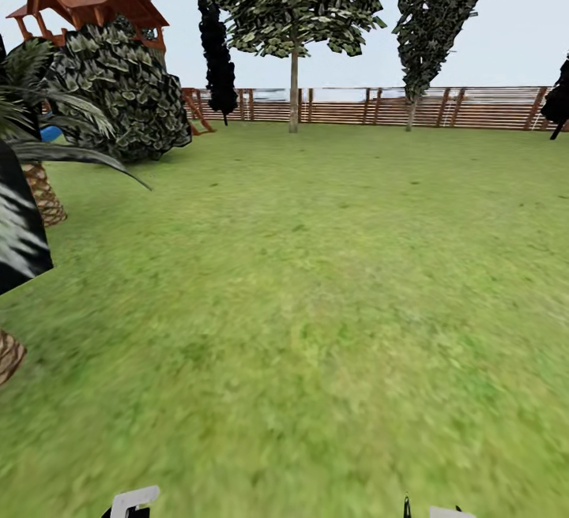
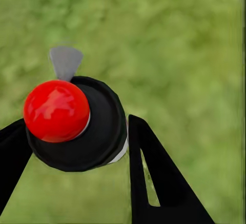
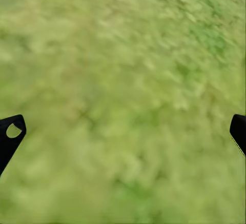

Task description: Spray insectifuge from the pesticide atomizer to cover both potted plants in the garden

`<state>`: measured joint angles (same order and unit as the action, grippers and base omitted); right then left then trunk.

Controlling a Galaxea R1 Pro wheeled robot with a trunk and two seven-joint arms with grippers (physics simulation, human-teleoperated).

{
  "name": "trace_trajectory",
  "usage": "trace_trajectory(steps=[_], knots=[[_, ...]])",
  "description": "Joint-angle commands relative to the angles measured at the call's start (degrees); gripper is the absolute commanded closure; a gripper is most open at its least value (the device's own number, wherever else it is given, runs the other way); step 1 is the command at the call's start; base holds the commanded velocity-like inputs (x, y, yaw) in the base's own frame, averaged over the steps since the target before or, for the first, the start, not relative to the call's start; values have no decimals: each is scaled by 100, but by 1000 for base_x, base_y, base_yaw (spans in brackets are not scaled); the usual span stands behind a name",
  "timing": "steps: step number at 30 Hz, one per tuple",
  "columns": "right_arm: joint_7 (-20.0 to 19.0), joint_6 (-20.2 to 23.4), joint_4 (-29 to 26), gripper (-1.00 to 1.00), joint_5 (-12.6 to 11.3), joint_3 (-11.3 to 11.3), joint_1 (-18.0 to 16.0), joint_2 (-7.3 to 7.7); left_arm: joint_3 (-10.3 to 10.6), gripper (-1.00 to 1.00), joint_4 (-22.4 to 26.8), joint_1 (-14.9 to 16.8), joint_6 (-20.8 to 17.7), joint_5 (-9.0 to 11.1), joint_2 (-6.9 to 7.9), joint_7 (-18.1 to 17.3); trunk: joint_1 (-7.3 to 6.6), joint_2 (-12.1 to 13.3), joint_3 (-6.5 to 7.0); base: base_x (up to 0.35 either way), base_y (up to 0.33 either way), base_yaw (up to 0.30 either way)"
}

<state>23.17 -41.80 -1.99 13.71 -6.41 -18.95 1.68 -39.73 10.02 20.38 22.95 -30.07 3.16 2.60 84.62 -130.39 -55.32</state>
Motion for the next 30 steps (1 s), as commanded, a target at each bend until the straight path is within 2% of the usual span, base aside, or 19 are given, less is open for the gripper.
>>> trace_trajectory(steps=[1, 30], knots=[[21, -12, 5, -100, 61, -45, -4, -1, -27, 100, -9, 4, 25, -60, 1, 30, 2, -2, -5, 326, -120, 0], [21, -12, 5, -100, 61, -45, -4, -1, -34, 100, -9, 3, 25, -60, 1, 30, 2, -2, -5, 326, -92, 0]])
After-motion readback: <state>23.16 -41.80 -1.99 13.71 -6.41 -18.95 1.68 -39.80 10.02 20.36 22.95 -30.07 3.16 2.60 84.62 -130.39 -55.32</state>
